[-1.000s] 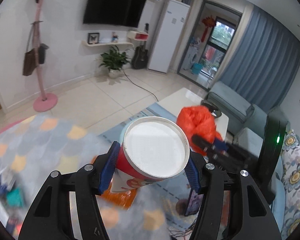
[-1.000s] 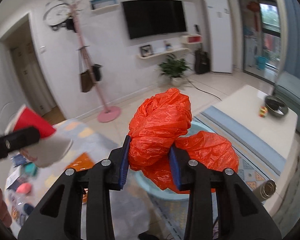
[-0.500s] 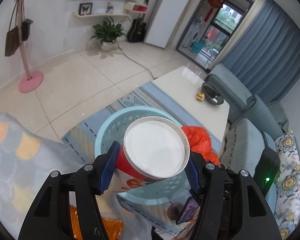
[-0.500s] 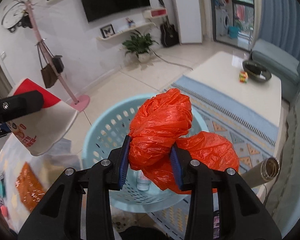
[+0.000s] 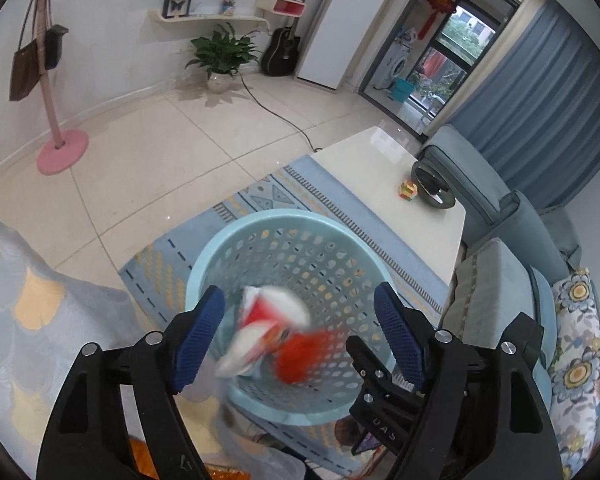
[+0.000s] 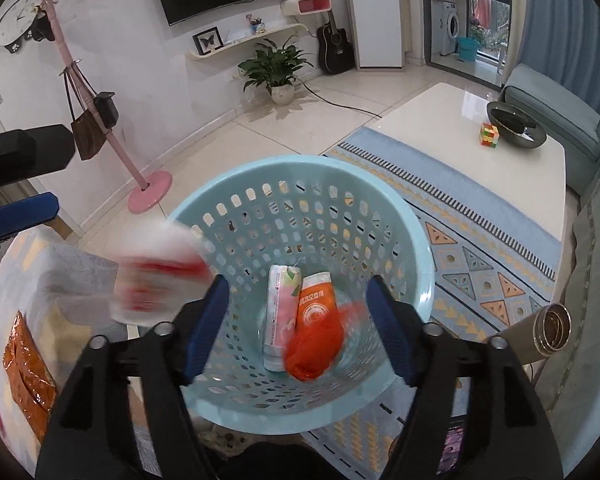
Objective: Collect trash
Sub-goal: 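Carry the red bag and paper cup over the basket and release both, then move both tools back over the table toward the remaining trash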
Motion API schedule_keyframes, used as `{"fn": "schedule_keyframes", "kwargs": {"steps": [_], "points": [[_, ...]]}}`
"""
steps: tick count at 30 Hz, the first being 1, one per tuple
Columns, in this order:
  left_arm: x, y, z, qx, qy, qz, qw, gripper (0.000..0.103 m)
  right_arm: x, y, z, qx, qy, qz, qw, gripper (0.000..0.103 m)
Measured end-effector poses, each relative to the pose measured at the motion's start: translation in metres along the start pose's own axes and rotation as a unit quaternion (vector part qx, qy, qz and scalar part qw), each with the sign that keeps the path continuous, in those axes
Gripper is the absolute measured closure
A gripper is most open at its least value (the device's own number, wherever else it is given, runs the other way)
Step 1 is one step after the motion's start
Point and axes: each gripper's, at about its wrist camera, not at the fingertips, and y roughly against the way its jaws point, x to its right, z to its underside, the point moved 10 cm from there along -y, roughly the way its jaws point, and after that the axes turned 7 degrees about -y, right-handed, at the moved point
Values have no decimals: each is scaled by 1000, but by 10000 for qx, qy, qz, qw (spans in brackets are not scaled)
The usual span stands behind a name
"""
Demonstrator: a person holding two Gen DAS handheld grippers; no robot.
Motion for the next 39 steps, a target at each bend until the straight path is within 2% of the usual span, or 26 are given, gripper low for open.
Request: {"fn": "schedule_keyframes", "kwargs": {"steps": [6, 11, 16, 23, 29, 31, 35, 39], "points": [[4, 31, 1, 204, -182, -96, 9996, 26, -8, 12, 2, -13, 79, -140, 9999, 34], [10, 72, 3, 507, -256, -104, 9983, 26, -22, 43, 0, 189, 218, -276, 9992, 34], [15, 133, 17, 988, -418, -345, 9936, 23, -42, 84, 3, 447, 452, -491, 9968, 34], [2, 222, 54, 1573, -204, -603, 9855, 23, -86, 147, 19, 839, 1140, -861, 9862, 33], [-42, 300, 107, 2003, 305, -1118, 9728, 18, -125, 189, 49, 968, 1615, -1274, 9738, 31], [-65, 320, 137, 2028, 581, -1446, 9667, 18, -139, 198, 65, 997, 1785, -1380, 9691, 31], [-103, 342, 196, 2015, 1178, -1774, 9561, 18, -160, 207, 96, 900, 1997, -1647, 9617, 31], [-142, 358, 254, 2014, 1847, -1950, 9419, 18, -182, 213, 130, 589, 2130, -2096, 9525, 31]]}}
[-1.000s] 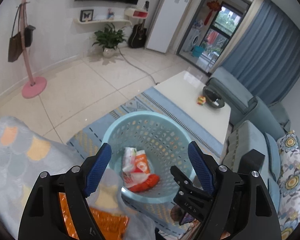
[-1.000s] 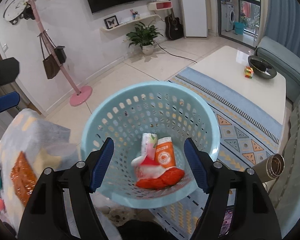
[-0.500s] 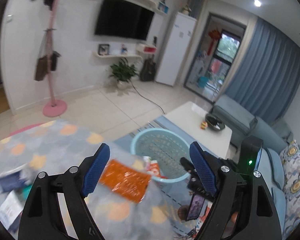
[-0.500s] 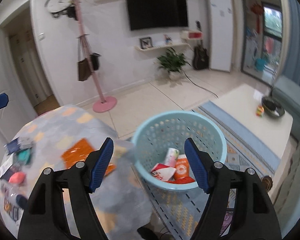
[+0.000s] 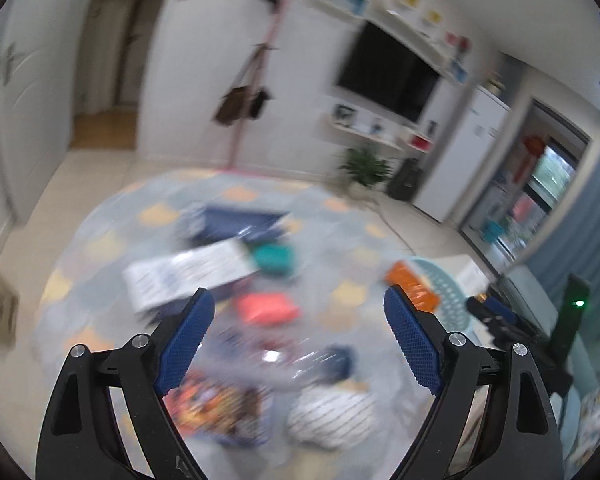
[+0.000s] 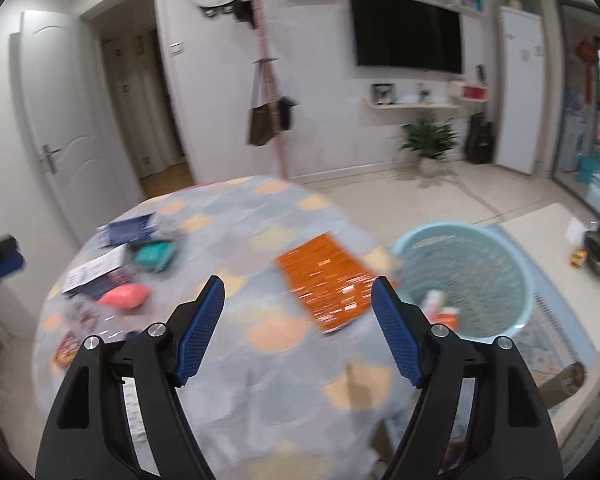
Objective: Collect trash
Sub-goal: 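Move both tools back over the table toward the remaining trash, then grasp the card box with the left tool while the right tool grasps the polka-dot paper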
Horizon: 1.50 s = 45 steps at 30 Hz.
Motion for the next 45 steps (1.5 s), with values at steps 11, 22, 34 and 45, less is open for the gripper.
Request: {"fn": "schedule_keyframes", "kwargs": {"steps": [11, 22, 34, 45], "points": [[-65, 4, 87, -577, 537, -535, 9954, 18, -100, -24, 76, -931, 551, -1108, 9879, 31], [-42, -24, 124, -1018, -603, -1461, 9822, 17, -111, -36, 129, -1556, 986, -1110, 9766, 35], [-102, 3, 140, -1255, -312, -1839, 9744, 21, -139, -12, 140, -1544, 1370, -1810, 9616, 35], [-117, -14, 114, -1180, 1055, -1025, 9821, 17, -148, -21, 162, -1474, 1825, -1487, 9607, 40]]}}
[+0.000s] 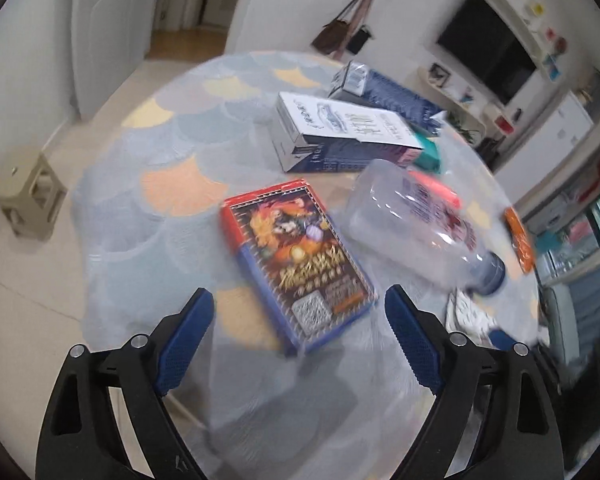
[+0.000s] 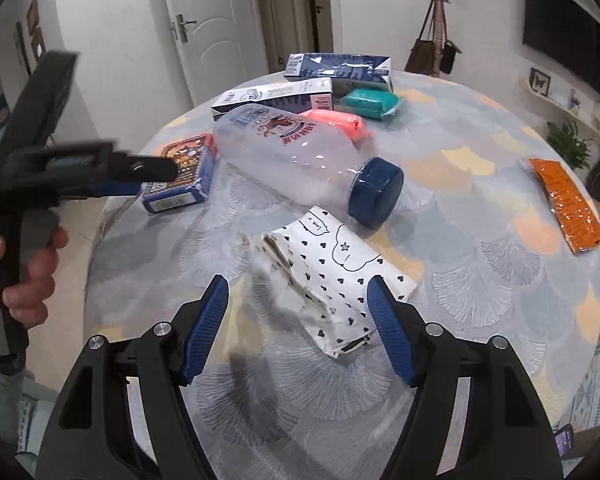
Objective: Collect trash
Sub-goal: 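Grasp the card box with the left tool while the right tool grasps the polka-dot paper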
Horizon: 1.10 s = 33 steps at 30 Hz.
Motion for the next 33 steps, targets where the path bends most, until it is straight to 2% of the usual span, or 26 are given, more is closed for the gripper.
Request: {"fn": "schedule_keyframes", "kwargs": {"steps": [3, 4, 7, 9, 11, 15, 19, 22, 26, 32, 33], "points": [[6, -11, -9, -4, -111, -506, 9987, 15, 4, -1, 1, 40, 53, 223, 9997, 53], [7, -14, -11, -5, -153, -651, 9978, 15, 5, -1, 2, 58, 73, 281, 9996, 62], [12, -20, -11, -76, -432, -1105, 9929, 15, 8, 0, 1, 109, 10, 309, 9995, 78], [13, -22, -7, -113, -660, -1344, 9887, 16, 9, 2, 0, 161, -45, 229, 9996, 83], [14, -19, -5, -80, -755, -1415, 9870, 18, 8, 5, 1, 234, -20, 170, 9996, 90], [16, -9, 2, -36, -835, -1335, 9875, 34, 5, 11, -1, 318, 20, 90, 9995, 96], [21, 3, 11, 53, -856, -1061, 9907, 35, 2, 18, -4, 413, 8, 89, 9991, 97], [25, 14, 20, 207, -792, -697, 9942, 36, 0, 24, -4, 487, 13, 116, 9987, 98], [34, 34, 22, 484, -868, -581, 9933, 36, 0, 34, -6, 654, -17, 191, 9977, 99], [67, 63, 5, 863, -896, -276, 9918, 36, 13, 54, -16, 933, -142, 348, 9949, 99], [77, 58, -6, 910, -942, -257, 9911, 36, 17, 59, -19, 994, -169, 376, 9942, 99]]}}
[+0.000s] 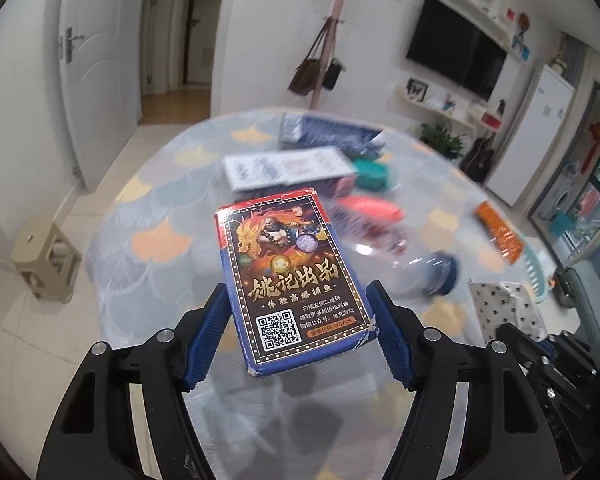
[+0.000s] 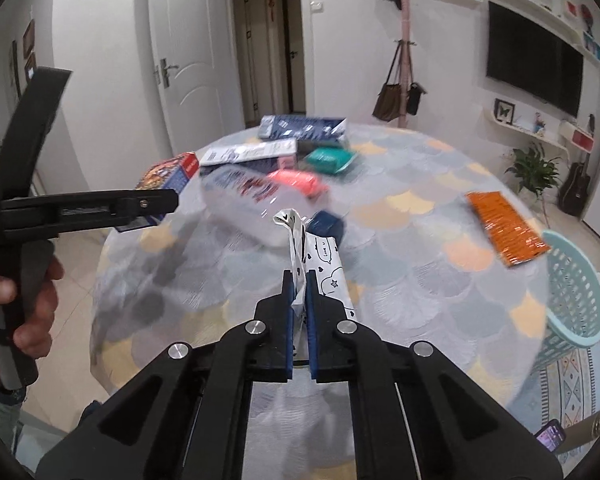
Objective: Collect trash
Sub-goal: 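Grasp the card box with the left tool while the right tool grasps the polka-dot paper, then carry the card box and polka-dot paper over the basket and release both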
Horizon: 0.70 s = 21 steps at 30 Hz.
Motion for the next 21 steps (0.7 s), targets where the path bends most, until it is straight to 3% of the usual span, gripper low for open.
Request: {"fn": "schedule_keyframes", "kwargs": {"steps": [10, 21], "points": [[73, 10, -51, 418, -524, 369, 9971, 36, 49, 24, -30, 474, -293, 356, 9978, 99], [196, -30, -103, 480, -1407, 910, 9847, 36, 158, 35, -57, 826, -1040, 997, 9861, 99]]}}
